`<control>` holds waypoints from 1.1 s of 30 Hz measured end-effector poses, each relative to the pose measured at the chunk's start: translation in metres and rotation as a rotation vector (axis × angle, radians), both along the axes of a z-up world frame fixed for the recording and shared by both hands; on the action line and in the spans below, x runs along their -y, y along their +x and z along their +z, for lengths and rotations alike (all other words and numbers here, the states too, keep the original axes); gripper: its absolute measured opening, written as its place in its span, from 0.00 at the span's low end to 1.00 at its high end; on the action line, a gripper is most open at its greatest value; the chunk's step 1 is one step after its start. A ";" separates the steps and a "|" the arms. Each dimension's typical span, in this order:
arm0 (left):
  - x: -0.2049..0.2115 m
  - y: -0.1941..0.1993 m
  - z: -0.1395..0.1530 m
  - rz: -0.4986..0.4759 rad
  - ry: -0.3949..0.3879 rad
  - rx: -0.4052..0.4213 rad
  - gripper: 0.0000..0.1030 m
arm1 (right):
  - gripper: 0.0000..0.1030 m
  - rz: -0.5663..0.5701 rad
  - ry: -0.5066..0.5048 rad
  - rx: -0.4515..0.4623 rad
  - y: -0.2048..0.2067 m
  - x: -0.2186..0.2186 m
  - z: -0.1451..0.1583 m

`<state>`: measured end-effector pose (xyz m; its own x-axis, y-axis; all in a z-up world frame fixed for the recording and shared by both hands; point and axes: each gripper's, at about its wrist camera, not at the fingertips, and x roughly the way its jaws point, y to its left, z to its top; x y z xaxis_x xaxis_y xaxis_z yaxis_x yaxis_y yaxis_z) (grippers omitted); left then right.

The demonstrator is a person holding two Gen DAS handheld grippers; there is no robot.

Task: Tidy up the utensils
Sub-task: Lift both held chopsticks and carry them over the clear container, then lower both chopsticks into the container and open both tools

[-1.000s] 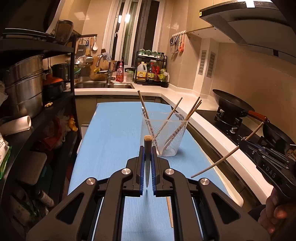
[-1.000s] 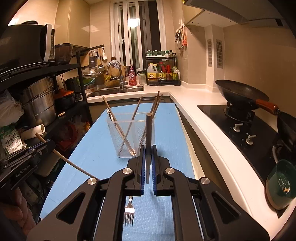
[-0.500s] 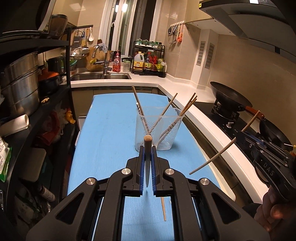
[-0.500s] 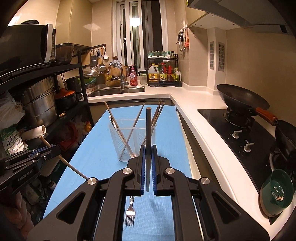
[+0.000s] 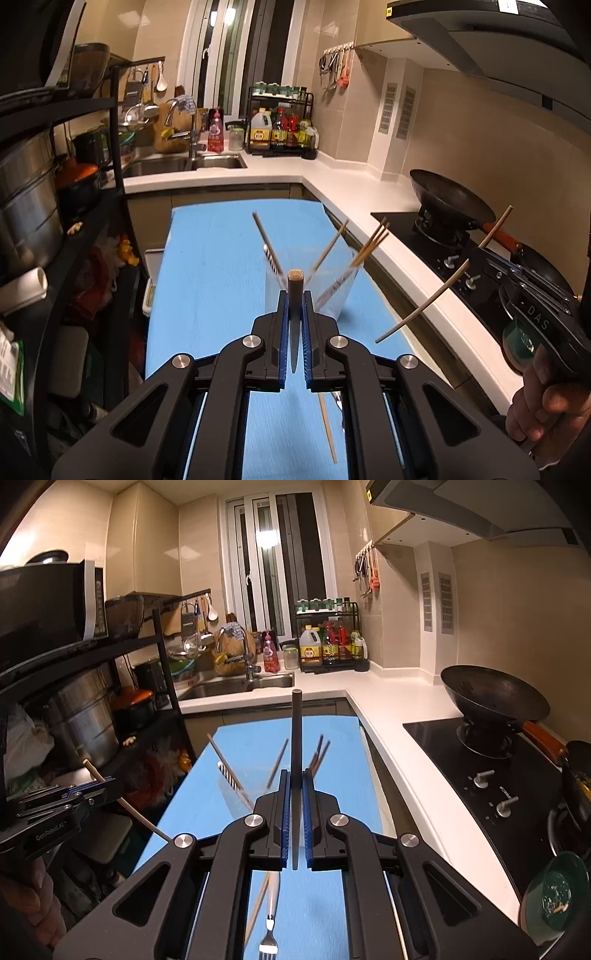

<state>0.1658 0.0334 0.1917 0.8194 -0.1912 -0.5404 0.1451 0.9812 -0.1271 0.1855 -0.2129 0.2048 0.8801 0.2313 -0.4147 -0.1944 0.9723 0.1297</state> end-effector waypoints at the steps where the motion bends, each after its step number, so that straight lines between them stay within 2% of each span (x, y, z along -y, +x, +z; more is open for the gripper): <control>1: 0.000 0.003 0.006 0.000 -0.005 0.007 0.06 | 0.06 0.004 0.006 0.007 0.004 0.000 0.005; 8: 0.001 0.031 0.055 -0.005 -0.027 0.094 0.06 | 0.06 0.035 0.016 0.098 0.042 -0.008 0.054; 13: 0.007 0.066 0.067 0.010 -0.025 0.113 0.06 | 0.06 0.045 -0.002 0.098 0.073 -0.018 0.055; 17: 0.013 0.097 0.053 0.011 0.007 0.070 0.06 | 0.06 0.041 -0.005 0.049 0.098 -0.022 0.030; 20: 0.016 0.117 0.030 0.022 0.032 0.016 0.06 | 0.06 0.054 -0.012 0.001 0.114 -0.025 0.008; 26: 0.008 0.141 -0.015 0.026 0.028 -0.074 0.06 | 0.06 0.084 -0.021 -0.069 0.136 -0.031 -0.025; 27: 0.008 0.144 -0.019 0.023 0.027 -0.084 0.06 | 0.08 0.096 -0.028 -0.084 0.138 -0.033 -0.029; 29: 0.008 0.147 -0.022 0.007 0.009 -0.094 0.07 | 0.23 0.121 -0.058 -0.107 0.140 -0.040 -0.035; 30: 0.008 0.147 -0.022 -0.011 -0.015 -0.093 0.17 | 0.38 0.113 -0.075 -0.096 0.137 -0.042 -0.037; 31: 0.008 0.145 -0.020 -0.021 -0.027 -0.088 0.39 | 0.41 0.102 -0.081 -0.084 0.135 -0.042 -0.037; 32: 0.009 0.143 -0.017 -0.023 -0.029 -0.071 0.45 | 0.41 0.098 -0.077 -0.081 0.133 -0.041 -0.036; 33: 0.008 0.138 -0.012 -0.025 -0.027 -0.045 0.47 | 0.41 0.100 -0.066 -0.079 0.130 -0.039 -0.036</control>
<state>0.3037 0.0251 0.1794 0.7895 -0.2261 -0.5706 0.1627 0.9735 -0.1606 0.3152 -0.1741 0.1688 0.8178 0.2863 -0.4993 -0.2828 0.9554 0.0848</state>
